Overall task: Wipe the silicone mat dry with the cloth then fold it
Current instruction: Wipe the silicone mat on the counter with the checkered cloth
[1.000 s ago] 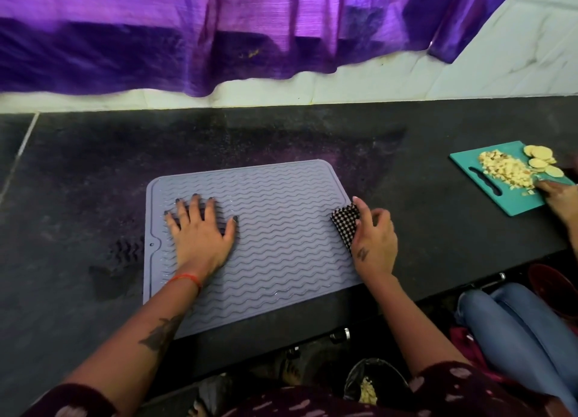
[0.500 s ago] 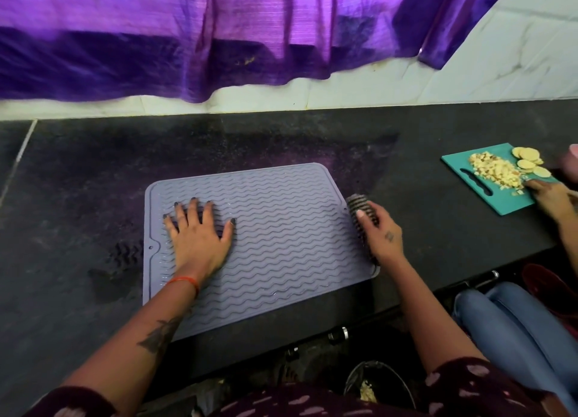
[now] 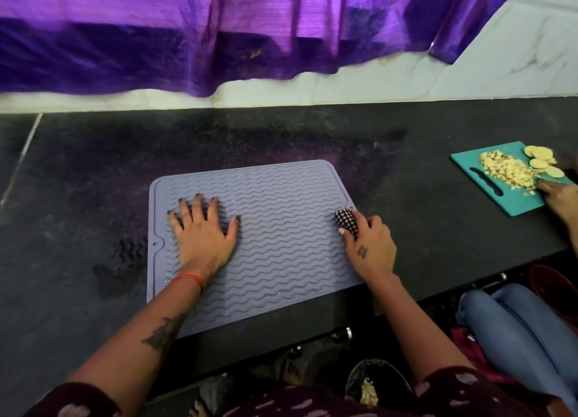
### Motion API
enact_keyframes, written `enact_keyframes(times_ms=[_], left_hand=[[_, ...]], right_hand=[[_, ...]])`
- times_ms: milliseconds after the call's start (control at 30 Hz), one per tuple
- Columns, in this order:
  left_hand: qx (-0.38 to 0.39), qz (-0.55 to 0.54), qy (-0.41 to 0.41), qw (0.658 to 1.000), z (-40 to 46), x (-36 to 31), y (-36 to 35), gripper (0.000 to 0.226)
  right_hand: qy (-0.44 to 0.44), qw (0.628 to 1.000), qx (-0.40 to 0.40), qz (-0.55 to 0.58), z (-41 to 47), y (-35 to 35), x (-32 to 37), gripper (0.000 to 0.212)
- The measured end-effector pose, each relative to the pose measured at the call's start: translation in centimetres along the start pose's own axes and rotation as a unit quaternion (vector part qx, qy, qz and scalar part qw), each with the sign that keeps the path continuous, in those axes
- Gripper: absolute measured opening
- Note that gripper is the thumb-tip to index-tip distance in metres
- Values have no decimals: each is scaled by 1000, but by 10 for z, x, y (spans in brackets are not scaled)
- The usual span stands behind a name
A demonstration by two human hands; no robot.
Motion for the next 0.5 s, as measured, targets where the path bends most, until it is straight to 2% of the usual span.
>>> enact_keyframes(times_ms=[100, 167, 233, 367, 500], left_hand=[[2, -6, -1, 1000, 0, 0, 1, 70], [3, -5, -1, 1000, 0, 0, 2, 70], [3, -4, 1, 1000, 0, 0, 2, 70], [4, 0, 0, 1000, 0, -1, 2, 70], [4, 2, 1, 1000, 0, -1, 2, 69]], right_hand=[[-7, 997, 43, 58, 21, 16, -3, 46], [-21, 995, 19, 92, 32, 23, -2, 47], [-25, 998, -4, 59, 32, 21, 4, 48], [46, 997, -6, -70, 6, -14, 17, 46], [28, 998, 7, -53, 11, -14, 17, 46]])
Point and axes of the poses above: each hand's wrist, its own z-axis towards the middle knuckle, its own y-axis out of the back of the hand, x = y × z, the point moved 1 cm from there along z, towards the middle knuckle, and after that the axes turned 6 degrees about -x, right-handed, at the moved point
